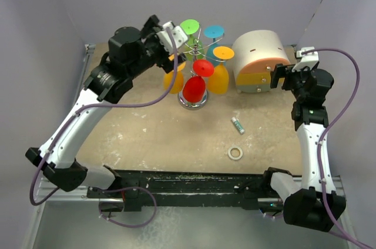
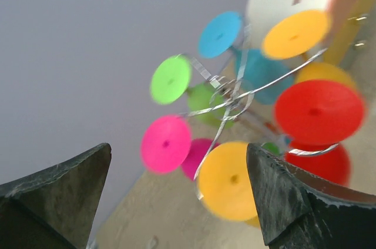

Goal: Place the wine glass upside down on the wine glass rack

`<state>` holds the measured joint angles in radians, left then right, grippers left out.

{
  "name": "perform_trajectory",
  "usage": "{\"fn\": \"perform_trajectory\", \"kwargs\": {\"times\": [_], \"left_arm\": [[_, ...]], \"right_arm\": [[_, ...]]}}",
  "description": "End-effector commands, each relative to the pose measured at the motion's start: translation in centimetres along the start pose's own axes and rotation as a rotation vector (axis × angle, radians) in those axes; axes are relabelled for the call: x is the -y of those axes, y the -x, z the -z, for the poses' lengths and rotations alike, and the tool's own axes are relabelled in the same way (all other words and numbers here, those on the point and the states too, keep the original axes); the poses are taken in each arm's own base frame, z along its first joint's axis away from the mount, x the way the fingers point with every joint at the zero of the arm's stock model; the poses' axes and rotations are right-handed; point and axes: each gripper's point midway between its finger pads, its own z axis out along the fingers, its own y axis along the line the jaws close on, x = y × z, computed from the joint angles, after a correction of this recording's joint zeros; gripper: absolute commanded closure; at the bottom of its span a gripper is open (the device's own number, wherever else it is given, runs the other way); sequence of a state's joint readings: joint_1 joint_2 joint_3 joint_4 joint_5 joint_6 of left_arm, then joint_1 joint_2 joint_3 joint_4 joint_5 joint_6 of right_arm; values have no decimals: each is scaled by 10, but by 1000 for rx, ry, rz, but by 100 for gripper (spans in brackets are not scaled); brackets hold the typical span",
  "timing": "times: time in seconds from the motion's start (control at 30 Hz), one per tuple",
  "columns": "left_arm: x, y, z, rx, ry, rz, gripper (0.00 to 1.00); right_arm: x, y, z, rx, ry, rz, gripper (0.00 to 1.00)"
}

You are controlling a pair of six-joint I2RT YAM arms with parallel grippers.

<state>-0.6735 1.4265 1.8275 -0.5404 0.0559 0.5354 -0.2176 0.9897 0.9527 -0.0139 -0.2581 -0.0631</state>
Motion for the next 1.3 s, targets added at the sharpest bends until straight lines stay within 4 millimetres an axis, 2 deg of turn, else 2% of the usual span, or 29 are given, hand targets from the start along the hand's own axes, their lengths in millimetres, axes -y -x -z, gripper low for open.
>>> {"fn": "perform_trajectory", "kwargs": {"times": [0.0,0.07,0.13,0.33,0.4,0.5,0.57,0.63,0.73,0.77,0.9,1.07,1.17,1.27], "left_arm": [[-90,-19,41,8,443,156,1],[-107,-32,62,-6,540,213,1],[-111,-47,74,-25,580,259,1],[-106,-123,108,-114,722,486,1],[-104,-145,120,-139,776,536,1],[-95,-179,132,-159,829,604,1],[-90,-191,144,-148,865,644,1],[-86,-202,151,-149,884,666,1],[-81,-201,158,-147,874,646,1],[-80,-198,160,-147,860,629,1],[-77,-186,163,-130,805,556,1],[-72,-174,172,-142,756,507,1],[-73,-166,182,-139,760,471,1],[-64,-167,182,-153,713,472,1]], "right_arm": [[12,14,-2,49,-51,30,2],[16,14,-1,48,-68,35,0],[20,15,-2,47,-85,37,0],[39,2,-16,-18,-168,38,0],[55,9,-19,-31,-243,33,0],[68,12,-27,-58,-307,-3,0],[75,16,-29,-72,-347,-26,0],[71,20,-31,-91,-317,-34,0],[71,34,-25,-106,-314,-19,0],[70,33,-22,-130,-304,-2,0],[55,49,-11,-105,-217,42,0],[52,74,20,5,-253,29,0],[36,78,44,49,-197,88,0],[12,69,60,58,-88,143,0]]}}
